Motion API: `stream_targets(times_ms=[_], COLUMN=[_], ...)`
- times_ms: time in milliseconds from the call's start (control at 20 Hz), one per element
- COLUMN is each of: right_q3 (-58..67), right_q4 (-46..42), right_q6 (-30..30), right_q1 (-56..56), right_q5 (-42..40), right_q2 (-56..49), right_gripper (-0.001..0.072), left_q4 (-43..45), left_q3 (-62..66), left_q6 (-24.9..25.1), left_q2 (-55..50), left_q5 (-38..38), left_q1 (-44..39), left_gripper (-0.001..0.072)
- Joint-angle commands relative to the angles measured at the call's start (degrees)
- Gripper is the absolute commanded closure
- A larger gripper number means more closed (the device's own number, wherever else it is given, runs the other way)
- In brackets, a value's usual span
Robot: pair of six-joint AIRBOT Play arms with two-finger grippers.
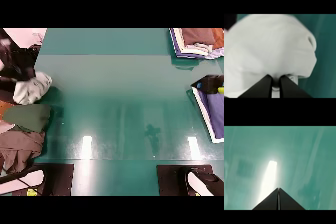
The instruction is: Fold the shirts.
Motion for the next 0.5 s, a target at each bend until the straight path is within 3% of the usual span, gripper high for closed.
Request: stream_targets(times_ms=[0,250,450], right_q3=[7.52,16.22,19.32], right_q4=[-0.04,-0.02,0.00], right_q6=[-0.02,-0.02,-0.04], right_q1=[0.02,0.02,0.02], right_q5=[-6.71,-13.73,-13.25], right_q2=[-0.02,-0.02,-0.02], right_gripper=[0.0699,0.0699,0.0699], left_q4=[-0.55,-4.04,-9.18], left_q3=[10.97,22.45,19.10], left_q6=[4.00,4.70,2.75], left_q2=[9.77,16.39,14.05], left_q5=[-7.08,-18.58,-22.51], left_q1=[-5.20,-21.00,-33.51], left_gripper=[0.0679,0.0680,0.0679])
